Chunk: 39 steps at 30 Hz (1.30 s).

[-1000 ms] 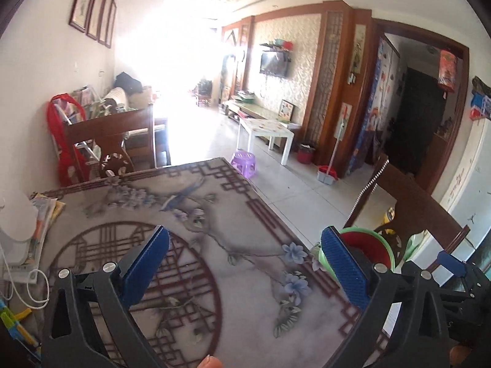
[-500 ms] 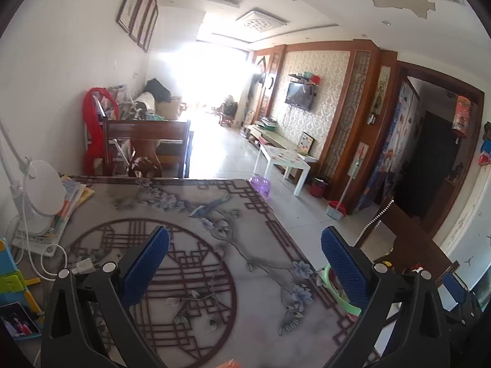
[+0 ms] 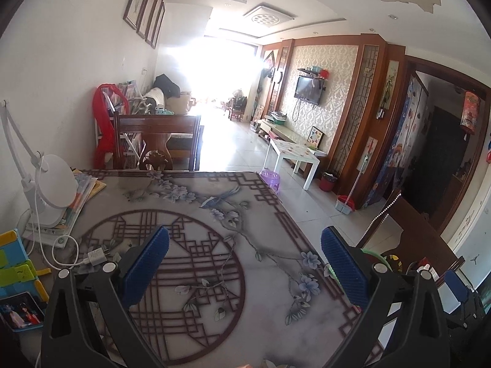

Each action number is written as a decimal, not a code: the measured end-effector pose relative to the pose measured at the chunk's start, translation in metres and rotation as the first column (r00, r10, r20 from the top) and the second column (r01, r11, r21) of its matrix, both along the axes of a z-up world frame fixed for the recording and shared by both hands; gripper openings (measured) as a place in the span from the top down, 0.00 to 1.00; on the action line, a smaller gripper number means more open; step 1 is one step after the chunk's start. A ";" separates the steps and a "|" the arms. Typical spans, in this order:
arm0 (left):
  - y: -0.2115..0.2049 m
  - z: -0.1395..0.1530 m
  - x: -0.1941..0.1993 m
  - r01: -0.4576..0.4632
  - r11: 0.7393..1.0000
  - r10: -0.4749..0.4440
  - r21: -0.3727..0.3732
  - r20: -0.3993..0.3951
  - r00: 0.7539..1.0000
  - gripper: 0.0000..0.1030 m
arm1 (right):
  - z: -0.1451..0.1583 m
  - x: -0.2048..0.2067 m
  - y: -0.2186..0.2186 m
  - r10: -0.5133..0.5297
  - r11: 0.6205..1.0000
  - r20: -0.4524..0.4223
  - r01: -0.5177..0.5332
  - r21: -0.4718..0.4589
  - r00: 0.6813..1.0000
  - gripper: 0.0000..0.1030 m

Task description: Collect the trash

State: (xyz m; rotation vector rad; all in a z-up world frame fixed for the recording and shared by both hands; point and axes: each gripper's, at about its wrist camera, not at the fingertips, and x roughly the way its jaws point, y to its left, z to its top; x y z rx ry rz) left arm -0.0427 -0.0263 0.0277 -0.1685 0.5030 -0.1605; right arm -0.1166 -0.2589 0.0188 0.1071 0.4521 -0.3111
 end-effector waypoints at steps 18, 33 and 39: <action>-0.022 0.003 -0.004 0.047 0.998 -0.047 0.037 -0.016 0.999 0.08 | -0.008 -0.011 -0.015 -0.015 1.000 -0.031 0.015 0.011 0.999 0.05; -0.028 0.002 -0.002 0.048 0.997 -0.047 0.058 -0.011 0.999 0.08 | -0.009 -0.012 -0.013 -0.004 1.000 -0.044 0.004 0.002 0.999 0.05; -0.025 -0.002 0.003 0.037 0.998 -0.036 0.055 -0.022 0.999 0.08 | -0.007 -0.006 -0.011 0.012 1.000 -0.053 -0.013 -0.006 0.999 0.05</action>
